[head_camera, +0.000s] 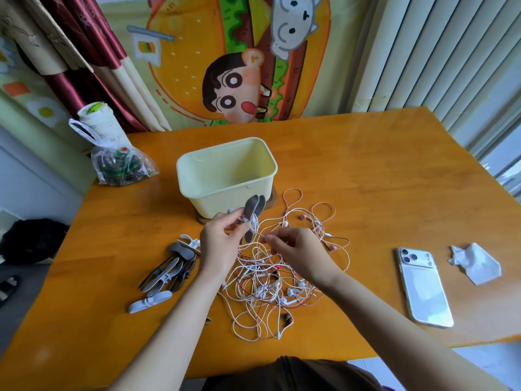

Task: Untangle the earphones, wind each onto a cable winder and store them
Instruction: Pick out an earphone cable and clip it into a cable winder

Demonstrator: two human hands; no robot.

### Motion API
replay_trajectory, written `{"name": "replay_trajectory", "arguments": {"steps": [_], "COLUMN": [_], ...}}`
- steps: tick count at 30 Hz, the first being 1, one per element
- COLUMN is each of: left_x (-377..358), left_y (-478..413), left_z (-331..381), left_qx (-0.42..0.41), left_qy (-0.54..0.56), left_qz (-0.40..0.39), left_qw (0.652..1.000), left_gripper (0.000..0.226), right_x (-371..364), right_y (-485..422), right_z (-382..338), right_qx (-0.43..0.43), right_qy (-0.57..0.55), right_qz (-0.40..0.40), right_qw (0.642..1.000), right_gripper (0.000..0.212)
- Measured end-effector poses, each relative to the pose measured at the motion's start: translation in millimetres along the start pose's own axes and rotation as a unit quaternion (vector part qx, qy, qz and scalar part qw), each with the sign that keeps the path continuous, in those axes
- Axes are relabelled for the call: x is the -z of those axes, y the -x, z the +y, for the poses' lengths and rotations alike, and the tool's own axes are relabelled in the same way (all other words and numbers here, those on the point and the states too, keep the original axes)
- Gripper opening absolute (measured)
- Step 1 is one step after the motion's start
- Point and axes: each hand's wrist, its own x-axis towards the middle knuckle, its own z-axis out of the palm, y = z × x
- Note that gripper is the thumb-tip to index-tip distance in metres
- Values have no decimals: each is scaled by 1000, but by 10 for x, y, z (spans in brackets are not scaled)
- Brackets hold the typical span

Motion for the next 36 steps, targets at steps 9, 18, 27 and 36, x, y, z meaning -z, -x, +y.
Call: {"name": "replay_trajectory", "arguments": {"steps": [9,18,27,36], "left_x": [-45,20,75,-16], "left_y": [101,2,70,52], "left_z": [3,36,122,188], "left_qx": [-81,-25,58,182], "left_qy": [-112,-114,128,470], "left_qz": [-131,-235,-336,-179], "left_qw": [982,965,931,845], "left_gripper": [40,41,34,29], "right_x": [217,224,280,86], "right_y": [-43,-84,-156,-98], "right_z": [75,131,204,156], "right_qx": [-47,-46,-75,-109], "right_qy": [74,103,-1,-213], "right_qz": [52,71,17,-9], "right_qw": [995,991,997,971], "right_gripper": [25,24,29,23]}}
